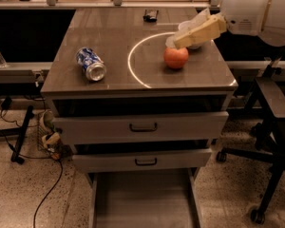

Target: Pick apple from bottom drawer and place on counter

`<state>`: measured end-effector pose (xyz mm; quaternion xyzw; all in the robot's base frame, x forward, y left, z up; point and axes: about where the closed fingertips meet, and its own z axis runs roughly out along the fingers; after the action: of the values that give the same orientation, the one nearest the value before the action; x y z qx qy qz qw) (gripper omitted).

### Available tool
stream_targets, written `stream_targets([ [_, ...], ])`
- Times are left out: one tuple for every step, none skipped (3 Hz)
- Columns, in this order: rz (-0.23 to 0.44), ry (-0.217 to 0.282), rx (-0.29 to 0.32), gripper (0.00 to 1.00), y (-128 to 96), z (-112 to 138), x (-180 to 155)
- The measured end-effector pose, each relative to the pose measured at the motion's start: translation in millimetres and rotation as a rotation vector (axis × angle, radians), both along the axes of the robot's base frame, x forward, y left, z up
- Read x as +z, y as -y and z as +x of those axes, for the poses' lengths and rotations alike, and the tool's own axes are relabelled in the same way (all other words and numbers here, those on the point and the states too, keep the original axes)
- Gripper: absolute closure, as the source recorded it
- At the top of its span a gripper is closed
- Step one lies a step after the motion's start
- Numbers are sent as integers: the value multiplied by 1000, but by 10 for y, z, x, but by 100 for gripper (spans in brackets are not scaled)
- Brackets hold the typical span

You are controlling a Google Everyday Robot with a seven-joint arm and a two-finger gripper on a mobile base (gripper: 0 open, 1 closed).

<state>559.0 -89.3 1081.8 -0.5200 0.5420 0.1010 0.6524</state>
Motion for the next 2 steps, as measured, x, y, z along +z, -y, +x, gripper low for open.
stream_targets([
  [13,-1,-78,0,406,282,-92],
  [-4,61,-222,0,1154,600,2],
])
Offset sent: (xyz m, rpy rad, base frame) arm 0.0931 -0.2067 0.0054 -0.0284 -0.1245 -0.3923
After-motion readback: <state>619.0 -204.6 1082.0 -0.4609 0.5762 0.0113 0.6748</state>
